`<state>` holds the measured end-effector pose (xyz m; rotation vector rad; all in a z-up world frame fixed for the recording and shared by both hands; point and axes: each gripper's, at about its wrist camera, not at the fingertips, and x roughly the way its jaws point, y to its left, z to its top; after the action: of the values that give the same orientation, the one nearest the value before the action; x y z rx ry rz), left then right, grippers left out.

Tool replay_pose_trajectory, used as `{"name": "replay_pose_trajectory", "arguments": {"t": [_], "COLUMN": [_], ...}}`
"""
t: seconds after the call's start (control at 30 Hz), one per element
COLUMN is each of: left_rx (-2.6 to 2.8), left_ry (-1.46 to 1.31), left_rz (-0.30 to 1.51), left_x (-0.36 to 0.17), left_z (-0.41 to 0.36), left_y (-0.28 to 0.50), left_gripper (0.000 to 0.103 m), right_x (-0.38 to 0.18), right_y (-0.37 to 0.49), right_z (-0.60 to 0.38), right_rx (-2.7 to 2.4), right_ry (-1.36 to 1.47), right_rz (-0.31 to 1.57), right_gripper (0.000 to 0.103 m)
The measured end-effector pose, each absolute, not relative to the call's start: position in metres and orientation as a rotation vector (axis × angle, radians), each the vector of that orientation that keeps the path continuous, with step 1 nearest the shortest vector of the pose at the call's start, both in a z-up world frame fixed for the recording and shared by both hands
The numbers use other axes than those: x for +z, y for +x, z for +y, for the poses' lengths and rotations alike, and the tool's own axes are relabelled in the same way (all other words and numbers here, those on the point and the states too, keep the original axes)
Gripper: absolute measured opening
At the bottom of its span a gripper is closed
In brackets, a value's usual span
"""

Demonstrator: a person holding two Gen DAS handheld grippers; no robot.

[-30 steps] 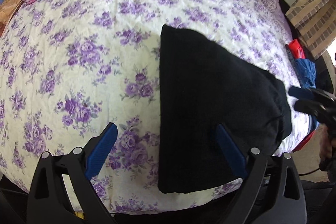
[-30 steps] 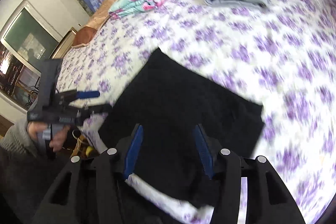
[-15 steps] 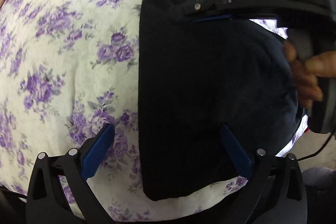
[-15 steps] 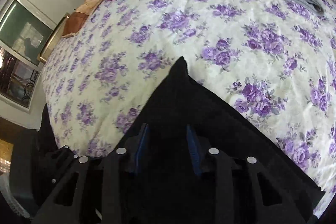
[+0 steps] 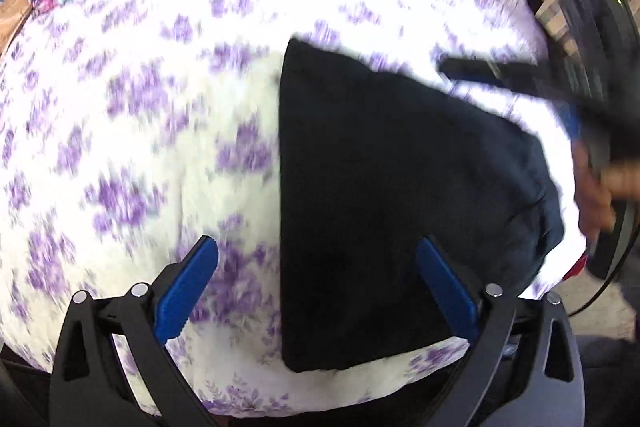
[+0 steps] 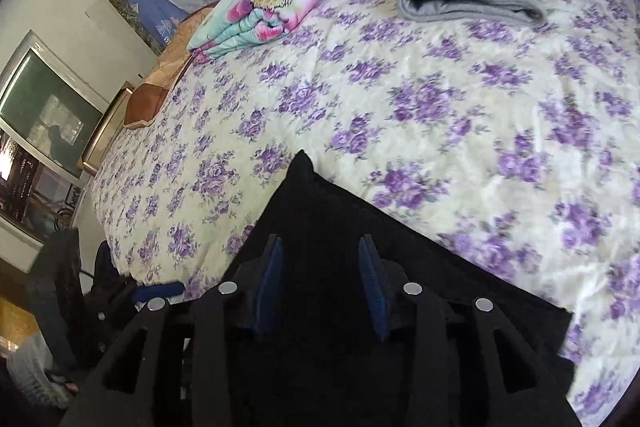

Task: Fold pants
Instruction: 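Grasp the folded black pants edge with both grippers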

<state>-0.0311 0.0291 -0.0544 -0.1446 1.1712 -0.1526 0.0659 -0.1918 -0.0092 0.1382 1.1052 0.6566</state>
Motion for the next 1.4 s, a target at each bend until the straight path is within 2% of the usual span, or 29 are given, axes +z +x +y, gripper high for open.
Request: {"name": "replay_pose_trajectory", "arguments": {"t": [0.1, 0.27, 0.53, 0.63, 0.83, 1.03, 1.2, 1.4], "left_rx": [-0.180, -0.245, -0.317, -0.285, -0.265, -0.264, -0.236, -0.105], "left_ry": [-0.130, -0.070, 0.081, 0.107, 0.194, 0.152, 0.036, -0.041], "left_rz": [1.143, 1.122, 1.181, 1.234, 1.177, 1.182, 1.152, 1.129], "left_x": [-0.041, -0.031, -0.063, -0.089, -0.101, -0.092, -0.068, -0.054], "left_z": [0.022, -0.011, -0.073, -0.072, -0.078, -0.072, -0.045, -0.007], "left_y": [-0.013, 0.011, 0.029, 0.029, 0.021, 0.023, 0.016, 0.004], "left_gripper": [0.097, 0.097, 0.097, 0.097, 0.099, 0.099, 0.098, 0.098], "right_x": [0.001, 0.005, -0.032, -0.054, -0.062, -0.056, -0.037, -0.008], "right_y": [0.036, -0.017, -0.046, -0.048, -0.046, -0.048, -0.046, -0.028], "right_z": [-0.223, -0.249, -0.261, -0.259, -0.262, -0.257, -0.266, -0.277], "right_rx": [0.624, 0.617, 0.566, 0.546, 0.568, 0.600, 0.613, 0.581], "right_ry": [0.055, -0.088, -0.046, -0.051, -0.002, -0.034, -0.004, 0.079], "right_rz": [1.068, 1.060, 1.151, 1.167, 1.159, 1.162, 1.149, 1.044], "right_gripper": [0.046, 0.047, 0.052, 0.053, 0.058, 0.066, 0.066, 0.066]}}
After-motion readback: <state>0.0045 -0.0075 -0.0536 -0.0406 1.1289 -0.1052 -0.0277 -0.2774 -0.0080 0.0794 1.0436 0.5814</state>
